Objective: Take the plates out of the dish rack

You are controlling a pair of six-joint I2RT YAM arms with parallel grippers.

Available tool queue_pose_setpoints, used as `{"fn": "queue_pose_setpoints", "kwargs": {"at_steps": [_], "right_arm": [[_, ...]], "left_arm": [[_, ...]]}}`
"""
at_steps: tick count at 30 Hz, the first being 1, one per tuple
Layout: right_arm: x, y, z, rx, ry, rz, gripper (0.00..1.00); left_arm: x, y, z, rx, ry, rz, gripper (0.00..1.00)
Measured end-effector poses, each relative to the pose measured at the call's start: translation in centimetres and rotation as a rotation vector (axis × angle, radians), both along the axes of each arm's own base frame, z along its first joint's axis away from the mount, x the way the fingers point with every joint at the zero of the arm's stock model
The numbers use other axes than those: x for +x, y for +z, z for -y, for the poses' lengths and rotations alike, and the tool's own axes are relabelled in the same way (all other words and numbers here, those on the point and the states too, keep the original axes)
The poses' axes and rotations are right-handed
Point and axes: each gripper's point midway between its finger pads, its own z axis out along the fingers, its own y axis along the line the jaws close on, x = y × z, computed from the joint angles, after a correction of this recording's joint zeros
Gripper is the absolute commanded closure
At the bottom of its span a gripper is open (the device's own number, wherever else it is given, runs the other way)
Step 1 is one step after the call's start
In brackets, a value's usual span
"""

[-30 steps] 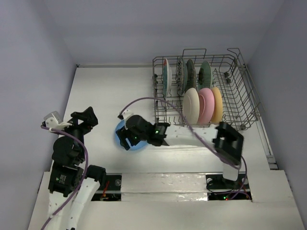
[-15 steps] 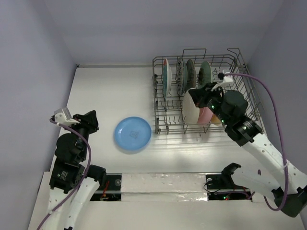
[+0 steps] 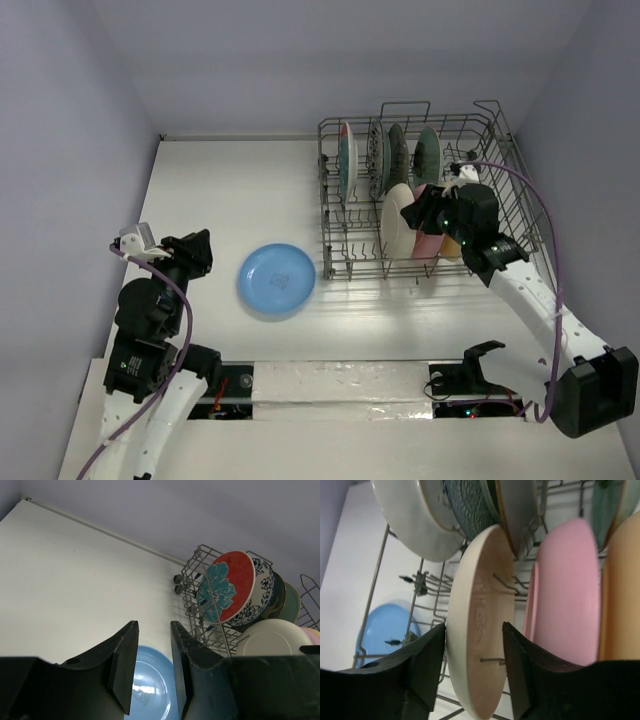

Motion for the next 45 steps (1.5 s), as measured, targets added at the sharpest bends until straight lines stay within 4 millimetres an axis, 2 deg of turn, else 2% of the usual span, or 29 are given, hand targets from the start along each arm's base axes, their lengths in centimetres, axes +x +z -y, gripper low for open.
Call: {"fn": "queue_pose_setpoints", "kwargs": {"at_steps": [2, 4, 5, 9, 14, 22, 23, 25, 29, 32, 34, 37, 39, 41, 44, 45], "right_arm": [[-0.2, -1.3, -0.7, 0.016, 0.033, -0.032, 0.51], [-0.3, -2.1, -1.2, 0.028, 0.057, -0.052, 0.6], [-0.2, -2.3, -1.5, 0.035, 0.066, -0.058, 0.68], [0.0, -2.0, -2.2, 0.075, 0.088, -0.053, 0.88], [-0.4, -1.3, -2.3, 0.103, 0.096, -0.04, 0.98], [-1.8, 2.1, -2.2, 0.118, 0.117, 0.007, 1.0], [-1.9, 2.7, -2.2, 0.123, 0.12, 0.016, 1.0], [-2.2, 4.7, -2.4, 0.138, 0.14, 0.046, 1.0], [-3.2, 10.9, -4.2, 0.153, 0.21, 0.185, 1.0], [-5.2, 15.0, -7.9, 0.153, 0.329, 0.274, 1.0], [-6.4, 16.9, -11.1, 0.152, 0.419, 0.31, 1.0], [-7.4, 18.2, -16.3, 0.13, 0.534, 0.33, 1.0], [-7.4, 17.5, -19.5, 0.093, 0.578, 0.319, 1.0], [-6.6, 15.5, -22.7, 0.031, 0.602, 0.297, 1.0], [-5.8, 10.9, -26.7, -0.09, 0.627, 0.243, 1.0], [-5.7, 8.8, -27.8, -0.141, 0.637, 0.219, 1.0]], "left_arm": [[0.0, 0.0, 0.0, 0.001, -0.003, 0.0, 0.7], [0.0, 0.0, 0.1, 0.002, -0.004, 0.001, 0.7], [0.0, 0.0, 0.1, 0.002, -0.004, 0.0, 0.69], [0.1, 0.0, 0.1, 0.002, -0.005, -0.001, 0.69], [0.1, 0.0, 0.1, 0.001, -0.005, 0.001, 0.67], [0.1, 0.1, 0.1, 0.001, -0.006, 0.001, 0.63], [0.1, 0.1, 0.1, 0.001, -0.006, 0.002, 0.58], [0.1, 0.1, 0.1, 0.001, -0.006, 0.002, 0.52], [0.1, 0.1, 0.1, 0.001, -0.007, 0.002, 0.43], [0.1, 0.1, 0.1, 0.001, -0.006, 0.002, 0.41], [0.1, 0.1, 0.1, 0.0, -0.004, 0.001, 0.41], [0.1, 0.1, 0.0, 0.0, 0.003, 0.001, 0.41], [0.2, 0.0, -0.2, 0.0, 0.016, 0.001, 0.41], [0.2, 0.0, -0.7, -0.001, 0.04, 0.0, 0.41], [0.2, 0.1, -1.6, -0.005, 0.091, 0.005, 0.41], [0.1, 0.2, -1.9, -0.007, 0.107, 0.009, 0.41]]}}
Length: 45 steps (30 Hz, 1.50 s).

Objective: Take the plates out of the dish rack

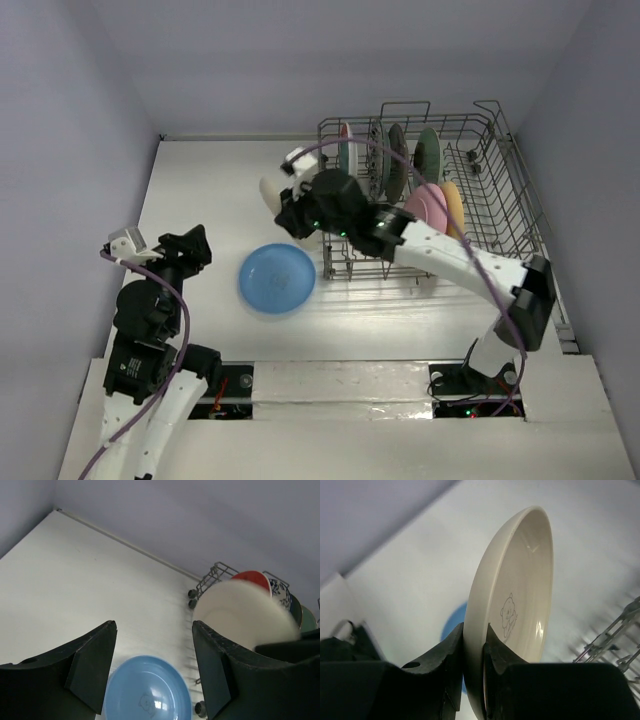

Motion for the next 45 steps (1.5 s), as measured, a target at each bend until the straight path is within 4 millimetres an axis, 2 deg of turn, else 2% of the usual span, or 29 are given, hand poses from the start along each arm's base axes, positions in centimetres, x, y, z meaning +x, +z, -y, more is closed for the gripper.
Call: {"fn": "queue_pose_setpoints", "kwargs": {"at_steps": [2, 4, 6, 8, 15, 17, 20, 21, 23, 24, 27, 30, 35, 38, 41, 42, 43, 44, 45], "right_arm": [[-0.2, -4.4, -1.6, -0.11, 0.012, -0.018, 1.0], [-0.6, -7.9, -2.5, -0.201, 0.025, -0.029, 1.0], [-1.1, -10.4, -3.1, -0.268, 0.036, -0.031, 1.0], [-1.4, -11.9, -3.6, -0.311, 0.045, -0.02, 1.0], [-2.6, -15.3, -5.4, -0.412, 0.05, 0.046, 1.0], [-3.1, -16.7, -6.0, -0.45, 0.053, 0.066, 0.96], [-3.7, -18.5, -6.7, -0.503, 0.055, 0.105, 0.85], [-3.9, -18.9, -6.9, -0.514, 0.057, 0.115, 0.79], [-4.1, -19.1, -7.1, -0.524, 0.058, 0.13, 0.74], [-4.2, -19.1, -7.1, -0.523, 0.058, 0.13, 0.65], [-4.8, -19.2, -7.4, -0.506, 0.063, 0.105, 0.5], [-5.5, -19.4, -7.7, -0.497, 0.075, 0.082, 0.4], [-6.2, -19.5, -7.8, -0.482, 0.077, 0.047, 0.38], [-6.5, -18.7, -7.4, -0.463, 0.068, 0.037, 0.39], [-7.0, -16.5, -5.8, -0.414, 0.051, 0.041, 0.6], [-7.1, -15.6, -5.0, -0.396, 0.038, 0.042, 0.83], [-7.0, -14.1, -3.9, -0.359, 0.017, 0.05, 0.95], [-7.0, -12.7, -2.9, -0.318, -0.007, 0.052, 1.0], [-6.8, -10.7, -1.5, -0.258, -0.037, 0.059, 1.0]], "left_arm": [[-0.2, 0.2, -0.5, -0.006, 0.024, 0.011, 0.41], [-0.4, 0.4, -0.8, -0.01, 0.04, 0.022, 0.41], [-0.6, 0.6, -1.1, -0.013, 0.053, 0.031, 0.41], [-0.6, 0.6, -1.3, -0.015, 0.061, 0.033, 0.41], [-0.6, 0.6, -1.5, -0.015, 0.072, 0.032, 0.41], [-0.6, 0.6, -1.5, -0.017, 0.074, 0.032, 0.41], [-0.6, 0.6, -1.5, -0.018, 0.073, 0.032, 0.41], [-0.6, 0.6, -1.5, -0.018, 0.073, 0.032, 0.41], [-0.6, 0.6, -1.5, -0.019, 0.073, 0.033, 0.41], [-0.6, 0.6, -1.5, -0.02, 0.073, 0.032, 0.41], [-0.6, 0.6, -1.5, -0.021, 0.073, 0.033, 0.41], [-0.6, 0.6, -1.5, -0.022, 0.073, 0.033, 0.41], [-0.6, 0.6, -1.4, -0.022, 0.072, 0.033, 0.41], [-0.6, 0.6, -1.4, -0.024, 0.07, 0.033, 0.41], [-0.6, 0.6, -1.2, -0.024, 0.06, 0.033, 0.41], [-0.6, 0.6, -1.2, -0.024, 0.055, 0.033, 0.41], [-0.6, 0.6, -1.1, -0.024, 0.051, 0.033, 0.41], [-0.6, 0.6, -1.0, -0.024, 0.047, 0.033, 0.42], [-0.6, 0.7, -0.8, -0.024, 0.036, 0.034, 0.43]]}}
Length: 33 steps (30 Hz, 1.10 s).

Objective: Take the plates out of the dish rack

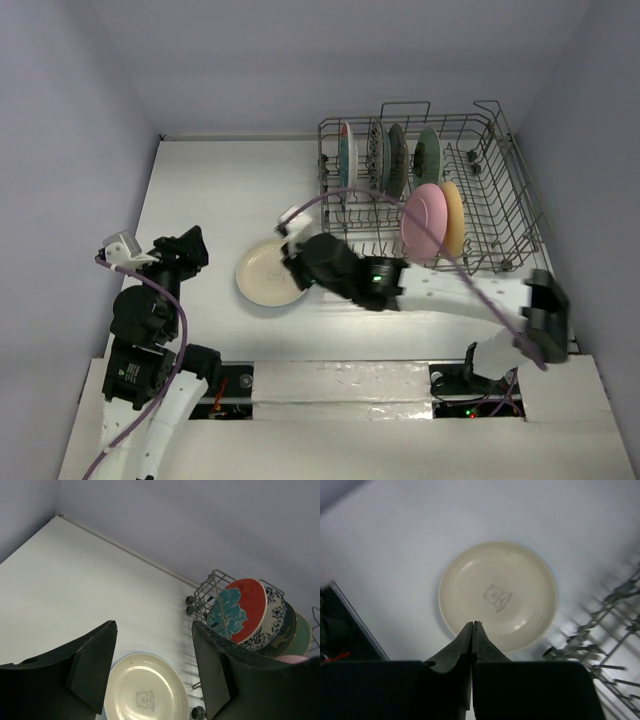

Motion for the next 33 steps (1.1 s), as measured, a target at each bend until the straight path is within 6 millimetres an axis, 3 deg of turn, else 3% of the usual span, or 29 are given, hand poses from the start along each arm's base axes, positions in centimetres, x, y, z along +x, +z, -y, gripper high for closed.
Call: {"fn": "queue_pose_setpoints", "kwargs": {"at_steps": [2, 5, 6, 8, 9, 12, 16, 22, 25, 33], "right_arm": [[1.3, 3.8, 3.6, 0.141, -0.073, 0.021, 1.0], [5.1, 9.3, 11.8, 0.353, -0.268, 0.072, 1.0], [6.4, 10.8, 15.1, 0.412, -0.35, 0.098, 0.93], [8.0, 12.7, 20.8, 0.499, -0.503, 0.141, 0.84], [8.3, 13.2, 22.9, 0.524, -0.557, 0.154, 0.75], [8.8, 13.5, 27.3, 0.568, -0.669, 0.164, 0.52], [8.9, 10.4, 30.1, 0.539, -0.769, 0.105, 0.35], [9.1, 4.0, 33.5, 0.421, -0.9, -0.017, 0.36], [9.3, 3.0, 35.0, 0.424, -0.944, -0.033, 0.36], [9.1, 1.4, 35.6, 0.426, -0.953, -0.069, 0.37]], "left_arm": [[0.0, 0.0, 0.5, 0.002, -0.03, 0.001, 0.45], [0.1, 0.0, 1.6, 0.011, -0.091, 0.001, 0.62], [0.2, 0.0, 2.0, 0.013, -0.108, -0.001, 0.74], [0.4, -0.2, 2.6, 0.022, -0.138, -0.011, 0.84], [0.5, -0.4, 2.8, 0.029, -0.152, -0.017, 0.94], [0.7, -0.9, 3.3, 0.037, -0.178, -0.033, 1.0], [0.8, -1.2, 3.6, 0.04, -0.189, -0.043, 1.0], [0.8, -1.2, 3.7, 0.04, -0.196, -0.042, 0.99], [0.8, -1.2, 3.7, 0.04, -0.196, -0.042, 0.88], [0.8, -1.2, 3.7, 0.04, -0.196, -0.043, 0.84]]}}
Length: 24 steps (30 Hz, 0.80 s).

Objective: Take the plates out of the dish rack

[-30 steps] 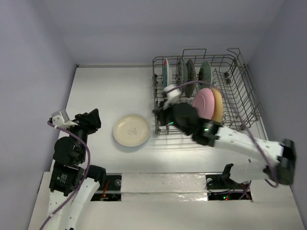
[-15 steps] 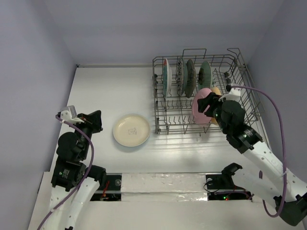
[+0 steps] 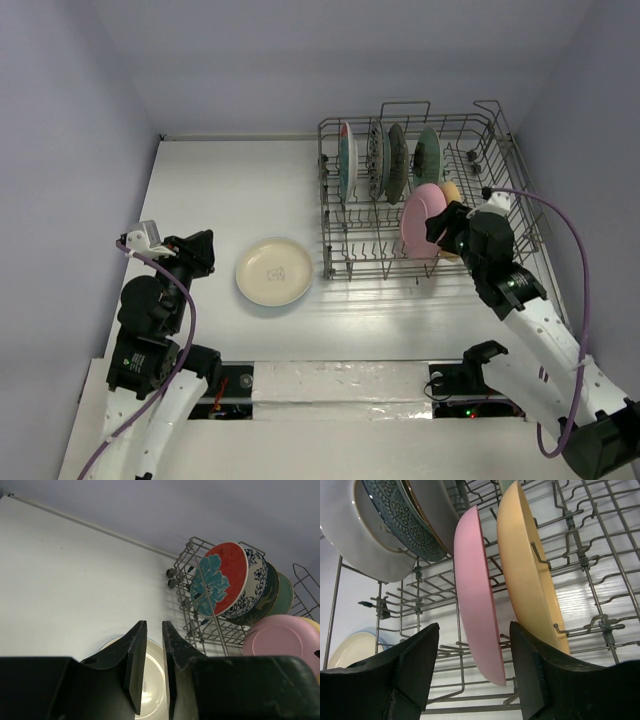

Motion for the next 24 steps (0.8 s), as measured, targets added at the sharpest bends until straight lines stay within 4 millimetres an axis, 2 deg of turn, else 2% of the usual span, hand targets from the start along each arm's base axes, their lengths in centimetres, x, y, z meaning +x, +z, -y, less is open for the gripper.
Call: {"fn": "queue_pose_setpoints", "kwargs": {"at_steps": [4, 6, 8, 10, 14, 18, 21, 24], "right_arm": [[0.4, -1.3, -0.5, 0.014, 0.028, -0.019, 0.46], [0.6, -2.3, -0.9, 0.022, 0.049, -0.032, 0.53], [1.0, -2.3, -1.1, 0.031, 0.056, -0.03, 0.63], [1.5, -2.0, -1.1, 0.046, 0.059, -0.012, 0.71], [2.0, -0.3, -1.8, 0.081, 0.09, 0.051, 0.8], [1.7, 0.1, -2.1, 0.082, 0.123, 0.061, 0.89], [1.4, 0.2, -2.4, 0.066, 0.156, 0.06, 1.0], [0.9, 1.3, -2.8, 0.048, 0.196, 0.065, 1.0]], "left_arm": [[0.0, 0.0, 0.0, 0.0, 0.0, 0.0, 0.83], [0.0, 0.0, 0.0, 0.0, 0.0, 0.0, 0.82], [0.0, 0.0, 0.0, 0.0, 0.0, 0.0, 0.8], [0.0, 0.0, 0.0, 0.0, 0.0, -0.001, 0.79], [0.0, 0.0, 0.0, 0.0, 0.0, -0.001, 0.78], [0.0, 0.0, 0.0, 0.0, 0.0, -0.001, 0.77], [0.0, 0.0, 0.0, 0.0, 0.0, -0.001, 0.76], [0.0, 0.0, 0.0, 0.0, -0.001, -0.001, 0.75]]}}
